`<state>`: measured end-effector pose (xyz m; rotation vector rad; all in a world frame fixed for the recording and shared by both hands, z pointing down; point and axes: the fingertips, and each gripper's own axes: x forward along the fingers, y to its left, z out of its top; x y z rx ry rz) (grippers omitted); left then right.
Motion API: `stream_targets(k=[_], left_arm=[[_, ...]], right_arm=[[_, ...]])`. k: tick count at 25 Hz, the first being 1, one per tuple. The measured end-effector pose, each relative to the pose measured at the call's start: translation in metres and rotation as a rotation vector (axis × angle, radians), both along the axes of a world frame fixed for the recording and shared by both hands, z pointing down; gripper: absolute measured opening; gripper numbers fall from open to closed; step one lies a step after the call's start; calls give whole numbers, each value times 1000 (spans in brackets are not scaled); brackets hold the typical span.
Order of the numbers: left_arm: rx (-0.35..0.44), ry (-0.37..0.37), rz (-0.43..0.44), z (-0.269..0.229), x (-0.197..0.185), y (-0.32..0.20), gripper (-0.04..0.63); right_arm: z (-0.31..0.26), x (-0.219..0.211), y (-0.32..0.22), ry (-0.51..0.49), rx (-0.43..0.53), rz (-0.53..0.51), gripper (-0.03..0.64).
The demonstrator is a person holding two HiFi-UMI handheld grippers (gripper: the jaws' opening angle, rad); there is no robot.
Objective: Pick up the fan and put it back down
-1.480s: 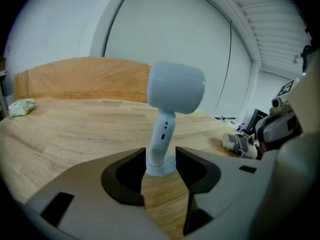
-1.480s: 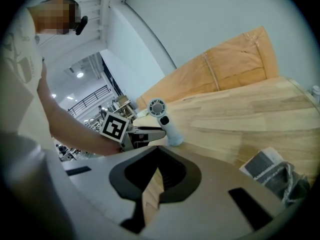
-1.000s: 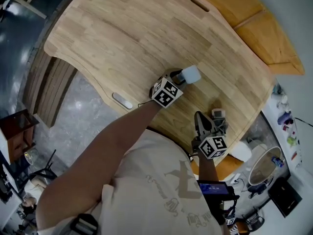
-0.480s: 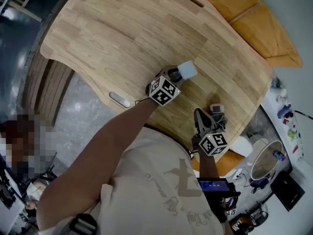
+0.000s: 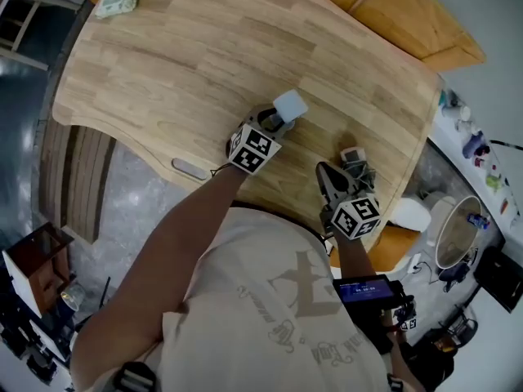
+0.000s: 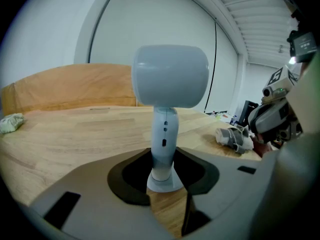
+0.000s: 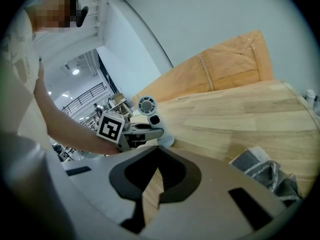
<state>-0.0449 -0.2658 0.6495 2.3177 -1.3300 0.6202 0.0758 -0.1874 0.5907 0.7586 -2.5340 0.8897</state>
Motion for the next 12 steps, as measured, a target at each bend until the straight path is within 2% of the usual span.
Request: stream_targets(k=[4, 8, 12], left_arm=[[14, 17, 25, -13, 6, 10, 147], [38, 16, 27, -30, -5, 21, 147], [28, 38, 25, -38, -8, 26, 147]], right_arm=[[-6, 6, 4, 0, 19, 1, 13], [-9, 2, 7, -9, 33, -8, 13], [-12, 0, -1, -17, 49, -16, 13]])
